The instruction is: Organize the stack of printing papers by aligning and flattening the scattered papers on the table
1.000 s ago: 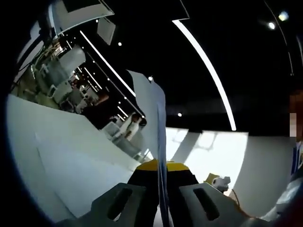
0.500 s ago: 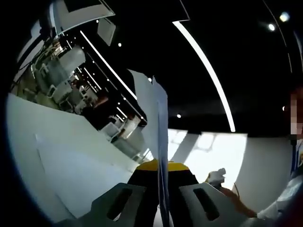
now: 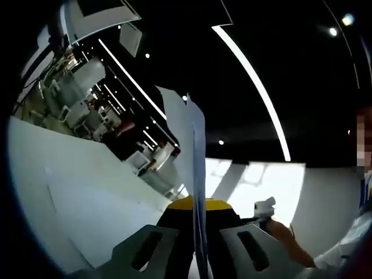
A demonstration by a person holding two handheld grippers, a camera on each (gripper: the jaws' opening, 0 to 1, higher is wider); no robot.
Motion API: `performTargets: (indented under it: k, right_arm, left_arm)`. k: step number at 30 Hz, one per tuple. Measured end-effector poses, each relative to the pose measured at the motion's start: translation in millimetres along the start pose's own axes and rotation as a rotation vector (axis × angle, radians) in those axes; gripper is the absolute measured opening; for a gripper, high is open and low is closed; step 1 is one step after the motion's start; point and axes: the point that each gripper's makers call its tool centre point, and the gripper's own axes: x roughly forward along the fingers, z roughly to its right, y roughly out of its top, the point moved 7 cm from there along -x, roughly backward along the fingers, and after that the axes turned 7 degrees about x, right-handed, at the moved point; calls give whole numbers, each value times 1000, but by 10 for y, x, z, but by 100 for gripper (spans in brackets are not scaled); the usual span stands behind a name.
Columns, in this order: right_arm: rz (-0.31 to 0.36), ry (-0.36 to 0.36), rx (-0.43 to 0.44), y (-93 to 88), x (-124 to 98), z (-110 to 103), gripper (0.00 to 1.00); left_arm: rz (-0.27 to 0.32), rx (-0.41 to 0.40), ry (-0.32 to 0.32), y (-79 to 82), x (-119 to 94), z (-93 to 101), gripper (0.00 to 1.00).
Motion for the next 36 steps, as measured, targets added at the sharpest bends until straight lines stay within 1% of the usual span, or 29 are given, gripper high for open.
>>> performTargets:
  k: [1, 2, 3, 5, 6, 7, 8, 11, 13, 15, 16, 19, 21, 24, 26, 31, 33, 36]
  right_arm:
    - [-9, -13, -14, -19, 3, -7, 90]
    - [21, -28, -27, 1, 13, 12, 90]
    - [28, -25, -27, 0, 17, 12, 90]
    - [7, -13, -30, -13, -6, 0, 90]
    - [28, -11, -45, 36, -20, 13, 90]
    - [74, -7, -56, 106, -36, 23, 90]
    - [97, 4, -47, 152, -55, 25, 90]
    - [101, 0, -42, 250, -89, 65, 90]
    - [64, -9, -75, 278, -93, 62, 90]
    - [58, 0, -88, 257, -92, 35, 90]
    - [39, 16, -104, 252, -72, 43, 90]
    - [29, 13, -98, 267, -81, 66, 89]
    - [37, 15, -82, 270, -96, 87, 89]
    - [54, 36, -77, 258, -90, 73, 88]
    - [51, 47, -77, 260, -61, 90, 88]
    - [48, 46, -68, 255, -32, 174, 87]
    - [55, 44, -52, 248, -18, 198, 87]
    - [34, 46, -50, 218, 28, 210, 87]
  left_arm:
    - [-1, 2, 1, -3, 1, 0, 6]
    - [-1, 2, 2, -4, 1, 0, 6]
    - [-1, 3, 3, -5, 1, 0, 6]
    - [-1, 5, 5, -7, 2, -1, 6]
    - [-1, 6, 7, -8, 3, -3, 6]
    - [-2, 7, 7, -10, 4, -5, 6]
    - [-4, 7, 8, -12, 6, -6, 6]
    - [-6, 11, 13, -15, 4, -9, 6]
    - [-3, 18, 11, -13, 0, -1, 6]
    - [-3, 21, 15, -14, -1, -3, 6]
    - [-1, 22, 17, -12, -3, -4, 6]
    - [-2, 22, 20, -9, -1, -15, 6]
    - [0, 22, 21, 0, -2, -26, 6]
    - [4, 27, 24, 8, -4, -32, 6]
    - [7, 28, 24, 18, -8, -40, 6]
    - [16, 26, 24, 35, -16, -55, 6]
    - [16, 26, 26, 34, -17, -56, 6]
    - [15, 27, 28, 27, -15, -54, 6]
